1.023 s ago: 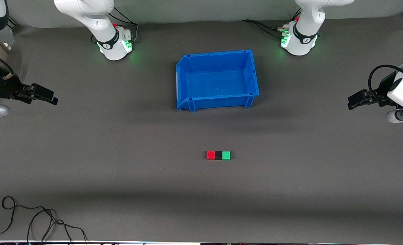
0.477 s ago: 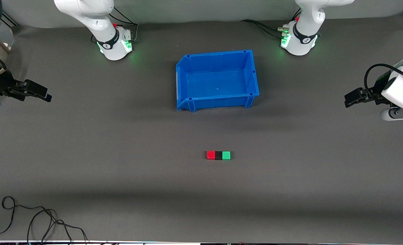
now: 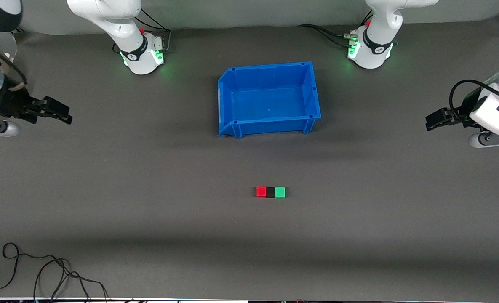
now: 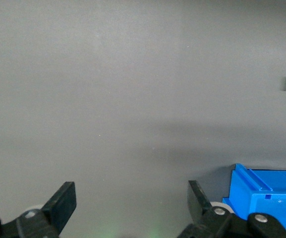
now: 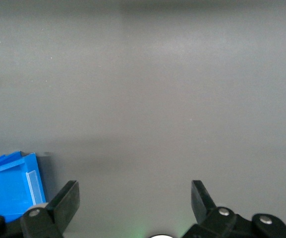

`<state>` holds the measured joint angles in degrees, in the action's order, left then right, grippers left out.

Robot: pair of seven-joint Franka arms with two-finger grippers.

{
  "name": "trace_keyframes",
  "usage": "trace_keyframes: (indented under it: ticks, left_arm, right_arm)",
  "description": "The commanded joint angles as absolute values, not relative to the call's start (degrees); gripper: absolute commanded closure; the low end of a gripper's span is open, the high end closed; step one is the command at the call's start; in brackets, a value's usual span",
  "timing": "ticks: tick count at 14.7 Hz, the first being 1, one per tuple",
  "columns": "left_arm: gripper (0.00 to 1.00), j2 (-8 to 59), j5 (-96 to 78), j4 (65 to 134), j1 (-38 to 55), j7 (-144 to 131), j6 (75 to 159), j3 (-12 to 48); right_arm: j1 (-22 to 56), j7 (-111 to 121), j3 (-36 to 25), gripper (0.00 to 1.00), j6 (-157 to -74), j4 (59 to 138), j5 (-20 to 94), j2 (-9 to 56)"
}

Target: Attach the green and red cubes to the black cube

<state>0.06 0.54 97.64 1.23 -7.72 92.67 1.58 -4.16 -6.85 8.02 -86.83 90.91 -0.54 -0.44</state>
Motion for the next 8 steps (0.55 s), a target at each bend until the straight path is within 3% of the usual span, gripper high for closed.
trace_keyframes:
  ticks: [1,8]
  left_arm:
    - [0.0,-2.64,0.88,100.2,1.85,-7.03,93.52,1.58]
    - [0.0,-3.87,0.88,100.37,1.84,-6.86,92.99,1.67]
  right_arm:
    - [-5.1,-7.65,9.05,0.0,-86.4,90.79,-1.93,-0.62]
    - [-5.19,-7.65,9.05,0.0,-85.17,89.3,-1.41,0.26]
